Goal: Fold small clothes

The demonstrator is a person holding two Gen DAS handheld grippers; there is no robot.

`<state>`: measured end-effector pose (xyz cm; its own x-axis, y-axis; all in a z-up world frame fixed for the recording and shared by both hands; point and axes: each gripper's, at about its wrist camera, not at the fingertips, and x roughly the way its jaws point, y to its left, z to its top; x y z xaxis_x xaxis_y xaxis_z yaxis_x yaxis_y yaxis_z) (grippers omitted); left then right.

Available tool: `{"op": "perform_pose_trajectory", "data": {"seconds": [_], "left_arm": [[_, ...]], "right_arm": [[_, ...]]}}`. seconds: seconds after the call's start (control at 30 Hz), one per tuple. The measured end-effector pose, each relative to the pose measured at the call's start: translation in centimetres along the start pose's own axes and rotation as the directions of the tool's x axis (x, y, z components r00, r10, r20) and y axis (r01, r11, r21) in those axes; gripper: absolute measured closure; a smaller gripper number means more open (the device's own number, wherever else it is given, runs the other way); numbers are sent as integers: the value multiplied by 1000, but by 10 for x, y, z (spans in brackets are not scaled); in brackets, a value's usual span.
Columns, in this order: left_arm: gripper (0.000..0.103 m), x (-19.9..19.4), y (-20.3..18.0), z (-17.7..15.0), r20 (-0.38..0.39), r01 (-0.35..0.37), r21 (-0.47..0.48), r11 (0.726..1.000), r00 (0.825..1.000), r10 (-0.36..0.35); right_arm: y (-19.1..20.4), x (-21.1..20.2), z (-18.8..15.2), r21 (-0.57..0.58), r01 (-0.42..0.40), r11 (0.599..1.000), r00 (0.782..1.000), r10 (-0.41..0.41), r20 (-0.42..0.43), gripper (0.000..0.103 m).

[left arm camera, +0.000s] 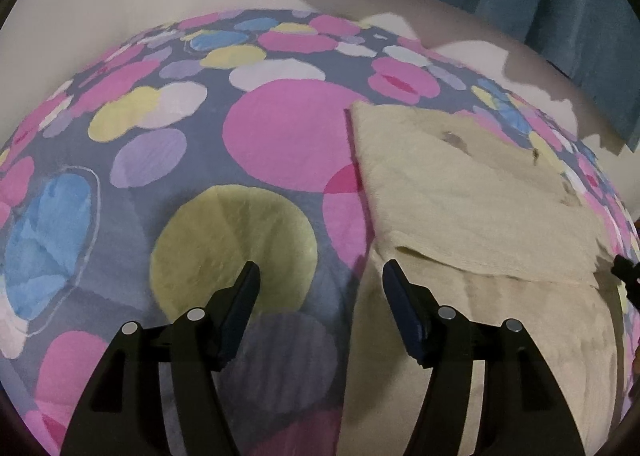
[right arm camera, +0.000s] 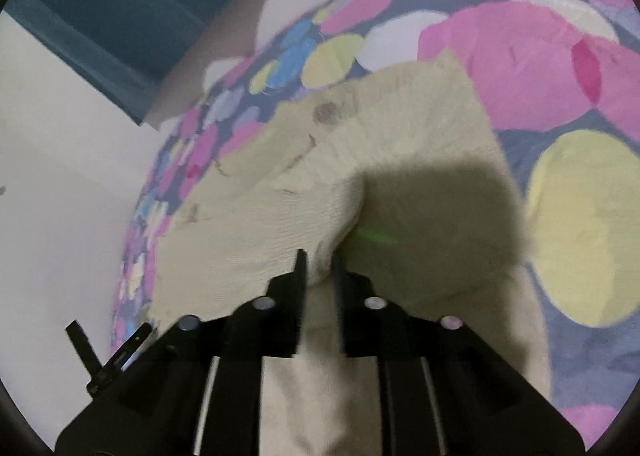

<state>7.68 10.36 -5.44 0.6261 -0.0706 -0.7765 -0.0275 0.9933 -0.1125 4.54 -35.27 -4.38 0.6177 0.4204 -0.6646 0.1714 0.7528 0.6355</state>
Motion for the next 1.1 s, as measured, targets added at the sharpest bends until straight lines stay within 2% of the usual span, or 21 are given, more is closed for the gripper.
{"op": "perform_pose_trajectory", "data": {"seconds": [0.03,0.13,0.3,0.37,0.53,0.6,0.7,0.9,1.03,1.1], "left_arm": [[38,-6,-1,-3,5,8,16,1000,1000,-8],[33,-25,0,-15,8,40,38,998,999,-40],[33,-49,6,-47,-56,143,36,989,988,-141],[33,-60,12,-64,-96,200,22,980,976,-197],[33,-86,23,-98,-139,308,-28,951,941,-309],[33,-95,24,-108,-152,339,-33,940,928,-340],[33,-105,21,-127,-198,388,-43,921,900,-389],[33,-116,16,-148,-225,442,-53,896,868,-442],[44,-123,9,-162,-256,515,-65,855,820,-513],[47,-126,3,-165,-260,521,-35,853,819,-511]], "right_arm": [[-1,-8,-2,-3,-2,1000,1000,2,4,70],[-9,-38,-16,-20,0,1000,1000,0,11,61],[-32,-85,-50,-34,29,999,1000,-29,0,51],[-43,-100,-67,-26,34,999,999,-35,-15,50],[-61,-126,-104,5,15,1000,999,-15,-53,49],[-64,-133,-119,20,1,1000,998,0,-69,49],[-64,-140,-136,32,-32,999,995,35,-97,48],[-56,-144,-167,33,-99,995,980,103,-172,48],[-54,-150,-186,38,-142,989,967,147,-206,47],[-52,-153,-195,47,-169,985,958,175,-229,47]]}}
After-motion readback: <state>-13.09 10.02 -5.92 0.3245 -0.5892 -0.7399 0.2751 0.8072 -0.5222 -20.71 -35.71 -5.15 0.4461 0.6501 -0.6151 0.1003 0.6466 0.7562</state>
